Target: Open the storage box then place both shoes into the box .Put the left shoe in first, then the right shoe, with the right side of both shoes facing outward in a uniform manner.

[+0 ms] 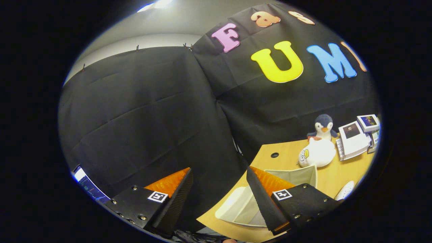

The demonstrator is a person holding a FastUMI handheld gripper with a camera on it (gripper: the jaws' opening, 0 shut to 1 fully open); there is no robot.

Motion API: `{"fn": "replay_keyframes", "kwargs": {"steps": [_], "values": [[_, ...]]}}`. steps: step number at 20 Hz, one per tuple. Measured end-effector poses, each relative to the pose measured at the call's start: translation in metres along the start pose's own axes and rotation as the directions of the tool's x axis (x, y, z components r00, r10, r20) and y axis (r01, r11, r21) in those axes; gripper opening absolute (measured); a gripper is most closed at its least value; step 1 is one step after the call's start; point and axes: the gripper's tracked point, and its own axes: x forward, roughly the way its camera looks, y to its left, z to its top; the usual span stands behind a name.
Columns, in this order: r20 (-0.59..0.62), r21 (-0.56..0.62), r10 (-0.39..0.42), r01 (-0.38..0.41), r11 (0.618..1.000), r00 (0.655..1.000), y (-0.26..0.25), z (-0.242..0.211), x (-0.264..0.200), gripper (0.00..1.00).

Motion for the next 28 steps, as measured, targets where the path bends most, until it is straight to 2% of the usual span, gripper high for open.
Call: {"fn": "replay_keyframes", "kwargs": {"steps": [4,15,21,28], "values": [[0.037,-0.057,-0.093,0.095,0.994,0.995,-0.048,0.015,-0.027,0.97],[0.051,-0.030,-0.305,0.307,0.951,0.951,-0.174,0.025,-0.090,0.97],[0.004,-0.098,-0.433,0.432,0.897,0.901,-0.241,-0.002,-0.118,0.97],[-0.110,-0.147,-0.508,0.491,0.859,0.855,-0.300,-0.057,-0.146,0.98]]}}
